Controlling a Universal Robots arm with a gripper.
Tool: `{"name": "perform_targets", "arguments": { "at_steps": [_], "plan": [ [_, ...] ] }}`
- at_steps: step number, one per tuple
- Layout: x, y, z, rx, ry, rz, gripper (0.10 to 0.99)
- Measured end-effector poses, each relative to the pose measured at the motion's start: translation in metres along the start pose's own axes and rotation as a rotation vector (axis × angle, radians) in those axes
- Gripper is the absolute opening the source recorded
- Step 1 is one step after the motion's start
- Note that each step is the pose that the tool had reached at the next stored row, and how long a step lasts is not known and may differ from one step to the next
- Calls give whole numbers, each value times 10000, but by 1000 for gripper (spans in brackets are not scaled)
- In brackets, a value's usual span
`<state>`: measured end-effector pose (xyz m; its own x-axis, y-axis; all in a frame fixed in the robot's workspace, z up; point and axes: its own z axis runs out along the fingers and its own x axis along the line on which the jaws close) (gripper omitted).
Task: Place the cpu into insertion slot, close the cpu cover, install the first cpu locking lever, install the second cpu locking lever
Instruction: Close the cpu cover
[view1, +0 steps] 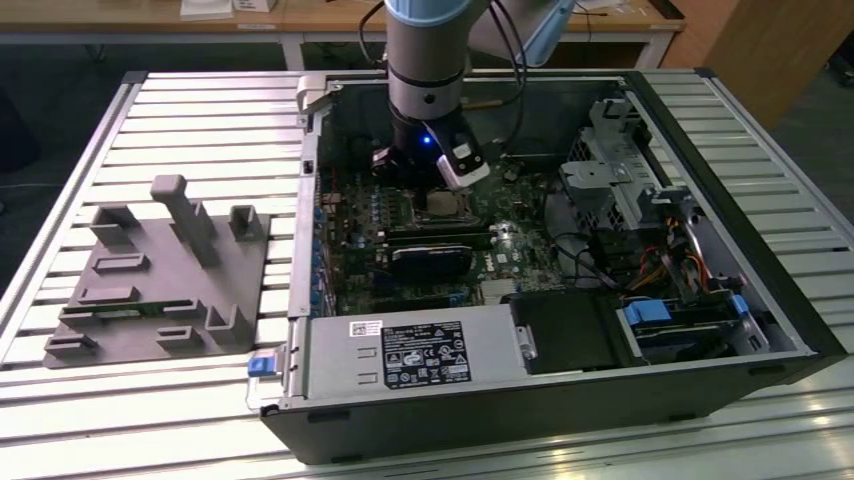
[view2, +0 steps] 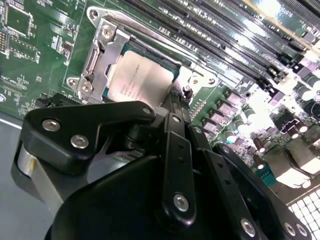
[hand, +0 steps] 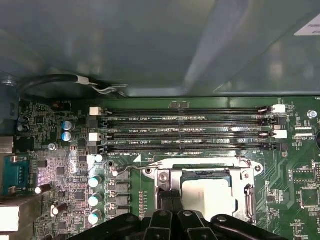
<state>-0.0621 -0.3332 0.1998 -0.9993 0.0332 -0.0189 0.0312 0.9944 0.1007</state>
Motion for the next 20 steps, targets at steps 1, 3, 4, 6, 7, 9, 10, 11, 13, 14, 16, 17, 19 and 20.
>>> {"name": "perform_targets", "arguments": {
  "at_steps": [1, 3, 4, 6, 7, 9, 10, 11, 13, 14, 16, 17, 19, 20],
  "plan": [
    [0, 0, 0, 1, 1, 0, 106],
    [-8, -1, -1, 3, 2, 0, 106],
    [-16, 0, -1, 3, 2, 0, 106],
    [-29, 0, 0, 2, 1, 0, 106],
    [-30, 0, 0, 2, 1, 0, 106],
    [-30, 1, -11, 3, 2, 1, 106],
    [-30, 3, -27, 2, 1, 1, 106],
    [-31, 5, -47, 3, 1, 1, 106],
    [-32, 10, -92, 2, 1, 0, 106],
    [-32, 12, -115, 2, 1, 0, 106],
    [-33, 16, -154, 1, 0, 0, 106],
    [-33, 16, -154, 1, -1, -1, 106],
    [-36, 16, -155, -1, -1, -2, 106],
    [-49, 17, -156, 2, 0, -1, 106]
  ]
}}
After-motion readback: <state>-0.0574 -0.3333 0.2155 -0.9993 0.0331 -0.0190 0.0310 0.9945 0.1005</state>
